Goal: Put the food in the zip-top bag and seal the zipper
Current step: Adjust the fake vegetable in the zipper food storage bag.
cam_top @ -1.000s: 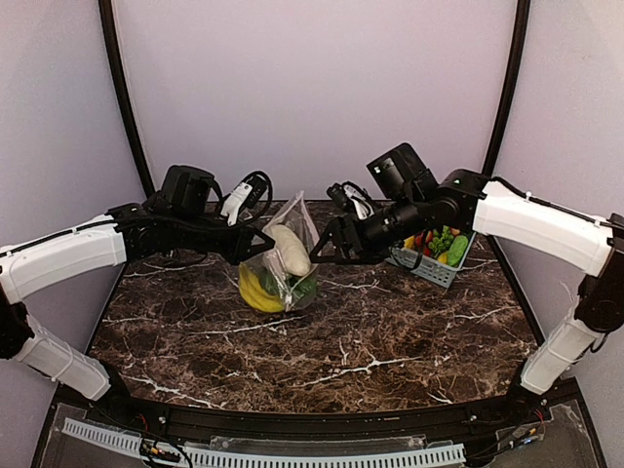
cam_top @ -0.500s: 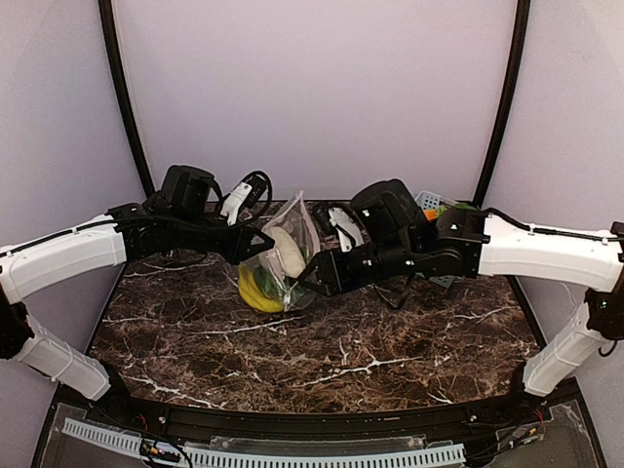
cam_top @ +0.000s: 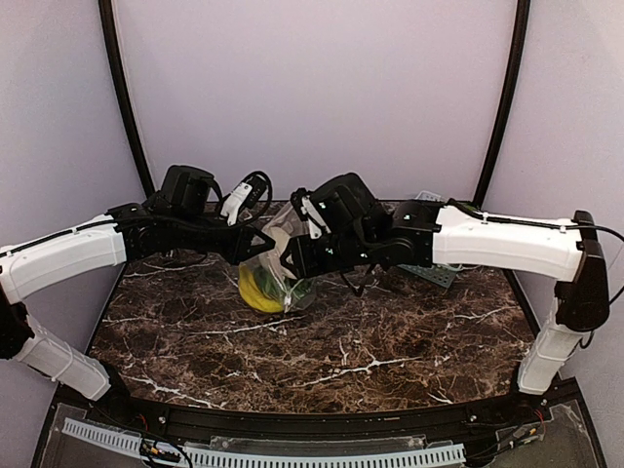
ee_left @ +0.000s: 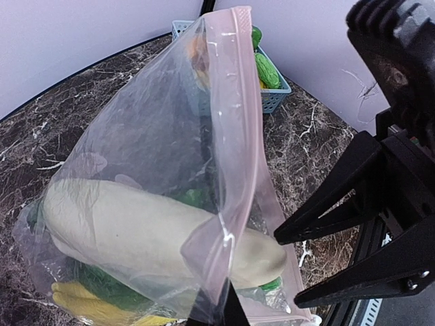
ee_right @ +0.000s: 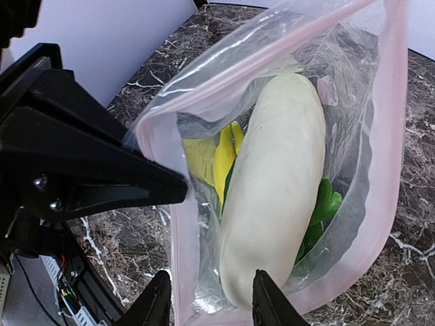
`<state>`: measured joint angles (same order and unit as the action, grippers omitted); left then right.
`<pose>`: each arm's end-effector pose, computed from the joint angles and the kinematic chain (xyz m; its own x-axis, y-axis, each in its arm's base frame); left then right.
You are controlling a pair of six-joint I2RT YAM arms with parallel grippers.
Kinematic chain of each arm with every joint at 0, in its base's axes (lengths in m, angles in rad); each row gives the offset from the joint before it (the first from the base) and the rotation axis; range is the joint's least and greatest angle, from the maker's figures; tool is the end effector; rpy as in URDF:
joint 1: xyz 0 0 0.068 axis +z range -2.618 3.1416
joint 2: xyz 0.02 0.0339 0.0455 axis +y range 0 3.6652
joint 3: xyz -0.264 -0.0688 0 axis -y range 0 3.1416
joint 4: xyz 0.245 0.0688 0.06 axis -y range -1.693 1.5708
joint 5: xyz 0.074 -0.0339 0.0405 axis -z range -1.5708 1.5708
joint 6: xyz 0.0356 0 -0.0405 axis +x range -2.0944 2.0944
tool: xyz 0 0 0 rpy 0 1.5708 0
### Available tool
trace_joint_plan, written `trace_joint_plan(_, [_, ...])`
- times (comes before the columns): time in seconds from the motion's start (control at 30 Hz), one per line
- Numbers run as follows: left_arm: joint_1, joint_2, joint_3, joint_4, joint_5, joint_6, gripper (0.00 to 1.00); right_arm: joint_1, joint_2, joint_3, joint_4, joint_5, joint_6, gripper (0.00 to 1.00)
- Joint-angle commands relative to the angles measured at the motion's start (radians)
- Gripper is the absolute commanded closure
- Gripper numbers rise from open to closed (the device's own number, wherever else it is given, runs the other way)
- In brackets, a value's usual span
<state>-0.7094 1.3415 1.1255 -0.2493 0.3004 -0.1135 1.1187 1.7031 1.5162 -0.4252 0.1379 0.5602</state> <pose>0.2274 -0.2091 0.3282 -0.4315 0.2278 -0.8729 0.7790 0.5821 -0.2331 0.1775 0.3542 0.3258 -0.6600 -0.1542 -0.7353 -0.5798 0.7269 0.3680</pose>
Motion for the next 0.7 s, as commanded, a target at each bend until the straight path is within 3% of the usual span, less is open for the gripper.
trace_joint_plan(0.0, [0.005,-0.025,0.005,0.012,0.027,-0.004,0.99,0.006,0.057,0.050,-0.059,0.072,-0.015,0.60])
trace_joint_plan(0.2, [0.006,-0.026,-0.003,0.039,0.090,-0.013,0.99,-0.006,0.130,0.099,-0.049,0.114,-0.030,0.60])
trace_joint_plan(0.67, [0.005,-0.017,-0.017,0.091,0.208,-0.034,0.99,-0.087,0.242,0.116,0.057,0.011,-0.053,0.62])
